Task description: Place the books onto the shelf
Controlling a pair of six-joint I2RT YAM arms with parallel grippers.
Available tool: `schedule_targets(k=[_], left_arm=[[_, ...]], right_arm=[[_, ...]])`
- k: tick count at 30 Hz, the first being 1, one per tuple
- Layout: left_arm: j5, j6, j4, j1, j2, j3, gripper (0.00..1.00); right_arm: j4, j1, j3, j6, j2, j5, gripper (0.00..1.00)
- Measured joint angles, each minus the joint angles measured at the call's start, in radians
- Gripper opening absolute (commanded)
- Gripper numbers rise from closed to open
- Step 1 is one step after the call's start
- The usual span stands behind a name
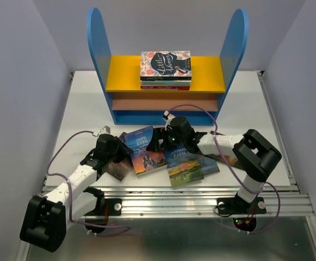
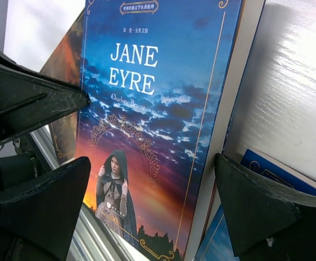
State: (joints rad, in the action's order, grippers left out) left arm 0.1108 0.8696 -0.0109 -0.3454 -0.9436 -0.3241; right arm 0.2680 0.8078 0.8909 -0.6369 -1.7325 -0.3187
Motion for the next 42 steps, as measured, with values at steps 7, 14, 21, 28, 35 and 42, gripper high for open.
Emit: schedule_targets(k=[7, 14, 21, 28, 35, 42], left_arm=[[-0.026, 0.005, 0.004, -0.009, 0.017, 0.006, 0.29], [-0.050, 0.017, 0.004, -0.024, 0.017, 0.006, 0.27], [-0.072, 0.044, 0.004, -0.040, 0.018, 0.006, 0.27], [-0.087, 0.065, 0.007, -0.054, 0.021, 0.006, 0.27], [-0.104, 0.079, 0.010, -0.064, 0.023, 0.006, 0.27], [-0.119, 0.088, 0.010, -0.074, 0.023, 0.006, 0.27]], right_arm=[[-0.058, -0.005, 0.034, -0.006, 0.006, -0.024, 0.97], [-0.109, -0.006, 0.059, -0.013, 0.006, -0.027, 0.94], [-0.191, -0.005, 0.119, -0.011, 0.048, -0.029, 0.94], [-0.190, 0.002, 0.141, -0.020, 0.068, -0.037, 0.85], [-0.199, -0.003, 0.143, -0.026, 0.036, -0.024, 0.38], [-0.207, -0.005, 0.143, -0.031, 0.000, -0.026, 0.01]])
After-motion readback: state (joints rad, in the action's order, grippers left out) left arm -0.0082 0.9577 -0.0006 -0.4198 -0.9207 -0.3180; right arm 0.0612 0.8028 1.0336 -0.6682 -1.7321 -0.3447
